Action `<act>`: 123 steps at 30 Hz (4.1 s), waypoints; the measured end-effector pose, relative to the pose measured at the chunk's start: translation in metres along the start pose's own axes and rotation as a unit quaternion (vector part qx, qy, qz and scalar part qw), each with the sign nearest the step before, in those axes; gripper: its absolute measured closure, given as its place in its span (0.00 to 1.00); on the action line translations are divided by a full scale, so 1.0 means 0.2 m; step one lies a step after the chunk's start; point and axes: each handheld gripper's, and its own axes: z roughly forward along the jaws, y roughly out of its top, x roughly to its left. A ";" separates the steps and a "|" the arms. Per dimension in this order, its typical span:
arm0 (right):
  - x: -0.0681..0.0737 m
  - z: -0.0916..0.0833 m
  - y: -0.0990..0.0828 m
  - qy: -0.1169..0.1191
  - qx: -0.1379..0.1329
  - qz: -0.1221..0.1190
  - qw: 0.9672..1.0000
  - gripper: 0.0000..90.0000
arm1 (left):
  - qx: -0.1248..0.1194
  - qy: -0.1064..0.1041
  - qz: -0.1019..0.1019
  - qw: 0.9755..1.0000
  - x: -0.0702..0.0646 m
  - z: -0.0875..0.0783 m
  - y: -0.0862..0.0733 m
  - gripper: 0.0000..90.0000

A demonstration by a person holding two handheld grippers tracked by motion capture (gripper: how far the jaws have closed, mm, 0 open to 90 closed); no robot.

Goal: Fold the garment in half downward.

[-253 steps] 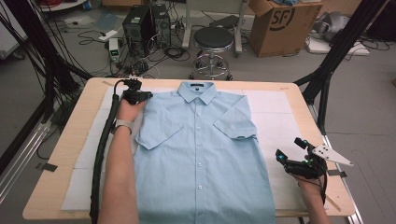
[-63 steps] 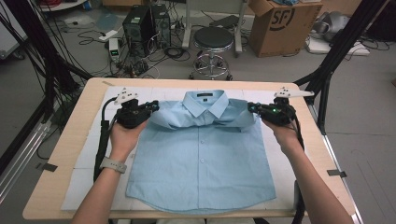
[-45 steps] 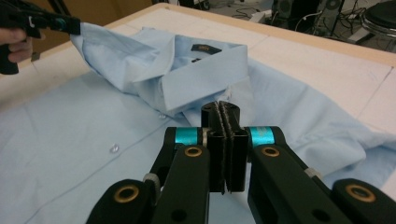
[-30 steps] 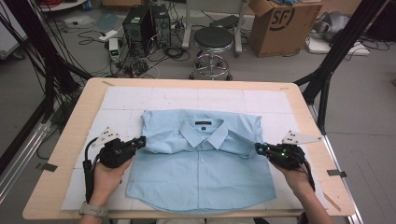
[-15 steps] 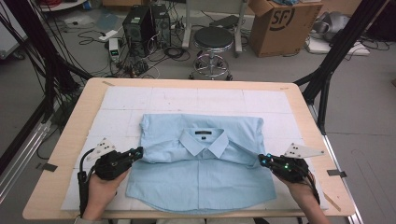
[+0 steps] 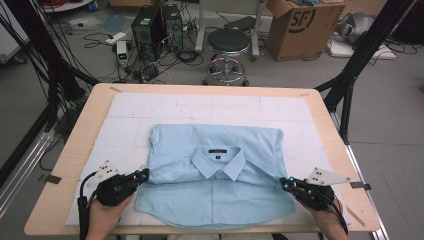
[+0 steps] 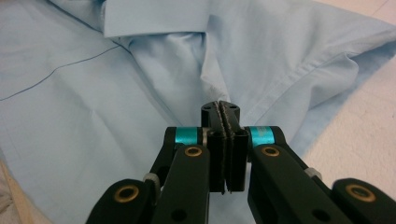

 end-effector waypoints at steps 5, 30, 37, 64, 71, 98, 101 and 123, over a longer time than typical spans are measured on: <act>0.03 -0.02 -0.03 -0.001 -0.005 0.002 1.000 1.00 | 0.004 0.000 0.011 1.000 -0.02 -0.02 -0.02 0.99; 0.09 -0.13 -0.15 0.007 -0.014 0.006 1.000 0.99 | 0.008 -0.004 0.000 1.000 -0.06 -0.13 -0.12 0.99; 0.08 -0.13 -0.14 0.003 -0.024 0.024 0.999 0.59 | -0.043 -0.007 0.003 0.999 -0.05 -0.11 -0.09 0.52; 0.01 0.26 0.41 0.034 -0.022 0.040 0.998 0.05 | -0.112 0.031 0.095 0.989 0.03 0.17 0.30 0.02; 0.01 0.43 0.51 0.058 0.022 0.010 0.998 0.42 | -0.114 0.038 0.101 0.988 0.06 0.15 0.30 0.02; -0.03 0.94 0.64 0.133 0.139 0.006 0.981 0.99 | -0.117 0.040 0.103 0.987 0.06 0.12 0.27 0.02; -0.02 0.95 0.63 0.148 0.151 0.002 0.977 0.99 | -0.116 0.042 0.105 0.987 0.06 0.12 0.27 0.02; 0.16 0.78 0.68 0.254 0.173 -0.040 0.951 1.00 | -0.119 0.047 0.100 0.987 0.07 0.10 0.28 0.02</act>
